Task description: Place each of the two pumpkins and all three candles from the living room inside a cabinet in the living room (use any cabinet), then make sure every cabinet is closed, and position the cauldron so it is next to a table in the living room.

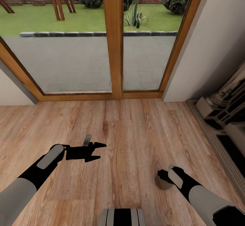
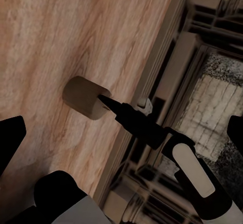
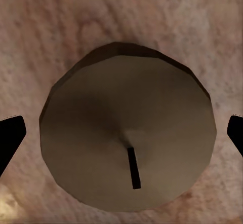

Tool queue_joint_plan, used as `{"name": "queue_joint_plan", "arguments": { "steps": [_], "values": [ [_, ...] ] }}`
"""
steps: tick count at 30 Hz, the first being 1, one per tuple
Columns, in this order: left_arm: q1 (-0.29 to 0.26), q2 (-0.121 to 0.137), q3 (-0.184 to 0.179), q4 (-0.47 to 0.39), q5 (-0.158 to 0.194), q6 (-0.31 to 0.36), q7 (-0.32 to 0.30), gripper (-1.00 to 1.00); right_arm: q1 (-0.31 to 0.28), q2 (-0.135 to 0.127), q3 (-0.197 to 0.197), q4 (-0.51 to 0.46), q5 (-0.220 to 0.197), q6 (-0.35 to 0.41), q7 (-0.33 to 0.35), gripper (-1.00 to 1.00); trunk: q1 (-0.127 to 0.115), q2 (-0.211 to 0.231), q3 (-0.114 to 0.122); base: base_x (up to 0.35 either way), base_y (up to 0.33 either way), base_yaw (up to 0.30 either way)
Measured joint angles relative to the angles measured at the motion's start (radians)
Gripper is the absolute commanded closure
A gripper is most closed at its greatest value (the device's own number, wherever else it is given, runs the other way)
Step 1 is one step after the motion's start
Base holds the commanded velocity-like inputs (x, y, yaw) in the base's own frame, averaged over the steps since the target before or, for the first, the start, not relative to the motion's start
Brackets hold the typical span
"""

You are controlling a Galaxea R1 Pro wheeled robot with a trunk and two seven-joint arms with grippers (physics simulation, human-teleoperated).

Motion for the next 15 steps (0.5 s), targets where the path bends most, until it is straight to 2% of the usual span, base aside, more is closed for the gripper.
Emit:
{"name": "queue_joint_plan", "arguments": {
  "steps": [8,15],
  "values": [
    [0.000,0.000,0.000,-0.001,0.001,0.000,0.000,-1.00,-0.001,0.000,-0.002,-0.001,0.003,0.000,0.001,-1.00,0.003,-0.002,-0.031,0.000,0.000,0.000],
    [0.000,0.000,0.000,-0.002,0.001,0.000,0.000,-1.00,0.000,0.000,0.000,0.000,0.002,-0.019,0.000,-1.00,0.003,-0.002,-0.031,0.000,0.000,0.000]
  ]
}}
